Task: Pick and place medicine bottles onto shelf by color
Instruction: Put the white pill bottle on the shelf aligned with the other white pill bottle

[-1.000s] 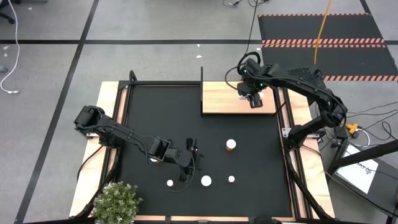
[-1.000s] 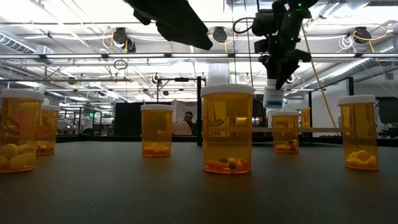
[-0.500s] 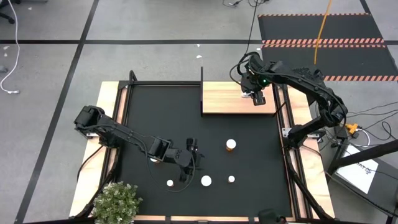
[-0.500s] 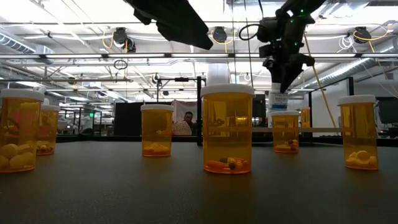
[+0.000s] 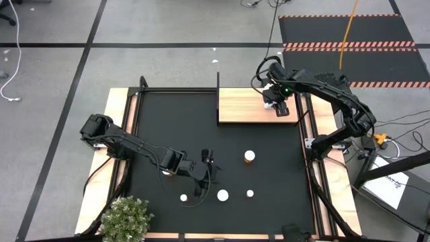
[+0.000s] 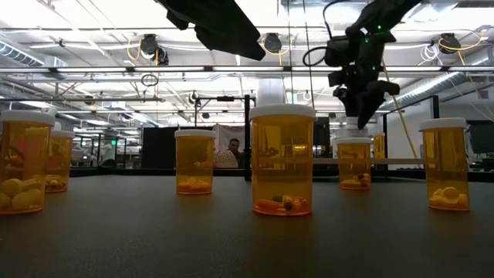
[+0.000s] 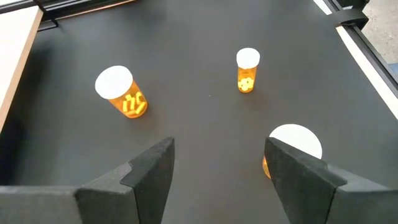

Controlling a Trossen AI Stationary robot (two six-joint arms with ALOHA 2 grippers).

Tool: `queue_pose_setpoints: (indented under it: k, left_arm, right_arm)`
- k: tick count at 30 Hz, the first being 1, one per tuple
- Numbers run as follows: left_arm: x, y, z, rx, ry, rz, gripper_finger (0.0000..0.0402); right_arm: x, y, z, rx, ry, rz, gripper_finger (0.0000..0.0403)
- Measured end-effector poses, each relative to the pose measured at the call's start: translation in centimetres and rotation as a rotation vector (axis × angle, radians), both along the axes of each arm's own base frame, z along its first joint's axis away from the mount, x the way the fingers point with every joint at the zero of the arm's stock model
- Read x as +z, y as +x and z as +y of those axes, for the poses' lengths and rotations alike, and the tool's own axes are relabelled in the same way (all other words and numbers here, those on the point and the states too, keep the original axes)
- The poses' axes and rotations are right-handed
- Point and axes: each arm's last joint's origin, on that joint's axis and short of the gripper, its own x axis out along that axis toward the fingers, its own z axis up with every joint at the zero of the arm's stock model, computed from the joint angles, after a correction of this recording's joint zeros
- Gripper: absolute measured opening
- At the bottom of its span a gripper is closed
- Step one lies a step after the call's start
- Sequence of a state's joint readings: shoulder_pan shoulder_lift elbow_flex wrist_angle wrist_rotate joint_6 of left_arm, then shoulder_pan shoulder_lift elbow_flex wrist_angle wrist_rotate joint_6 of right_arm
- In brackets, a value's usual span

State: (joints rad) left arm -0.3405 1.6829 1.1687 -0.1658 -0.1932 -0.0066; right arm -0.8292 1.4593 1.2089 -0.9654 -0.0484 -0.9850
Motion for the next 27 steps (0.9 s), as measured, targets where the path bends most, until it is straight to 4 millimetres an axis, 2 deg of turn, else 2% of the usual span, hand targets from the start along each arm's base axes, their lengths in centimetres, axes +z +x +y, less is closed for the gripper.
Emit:
queue_pose_setpoints:
  k: [6,17,27]
  left_arm:
    - [0.00,0.00,0.00,0.000,0.001,0.000,0.0250]
    - [0.03,0.02,-0.01,-0.001,-0.001,-0.004,0.0250]
    - [0.02,0.02,-0.01,-0.001,0.000,-0.003,0.0250]
  right_arm:
    - [-0.74,-0.29,-0.06,-0.004,0.012,0.001,0.0185]
    - [-0.76,-0.25,-0.08,0.008,0.007,-0.001,0.0187]
    - [-0.69,-0.07,-0.27,0.008,-0.015,-0.020,0.0214]
